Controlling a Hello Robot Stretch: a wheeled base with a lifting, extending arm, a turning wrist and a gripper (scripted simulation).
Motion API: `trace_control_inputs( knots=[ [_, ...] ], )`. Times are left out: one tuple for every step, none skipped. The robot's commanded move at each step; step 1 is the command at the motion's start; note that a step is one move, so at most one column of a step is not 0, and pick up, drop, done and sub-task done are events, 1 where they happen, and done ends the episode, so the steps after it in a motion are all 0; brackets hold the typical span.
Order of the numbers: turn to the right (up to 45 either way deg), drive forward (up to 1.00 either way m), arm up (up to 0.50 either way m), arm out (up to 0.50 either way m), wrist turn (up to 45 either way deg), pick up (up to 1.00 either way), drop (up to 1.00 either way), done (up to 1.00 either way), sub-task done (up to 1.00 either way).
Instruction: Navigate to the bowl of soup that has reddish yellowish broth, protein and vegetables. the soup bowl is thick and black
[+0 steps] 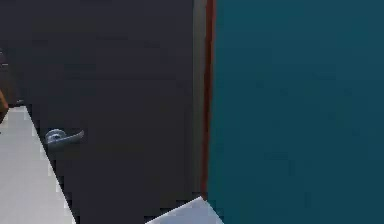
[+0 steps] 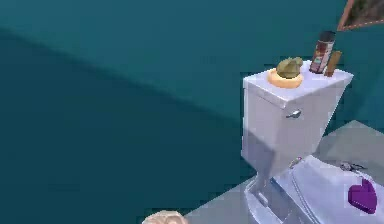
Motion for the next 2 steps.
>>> trace_control_inputs(
  knots=[
    [-45.0, 0.00, 0.00, 0.00, 0.0, 0.00, 0.00, 0.00, 0.00],
    [-21.0, 0.00, 0.00, 0.00, 0.0, 0.00, 0.00, 0.00, 0.00]
  ],
)
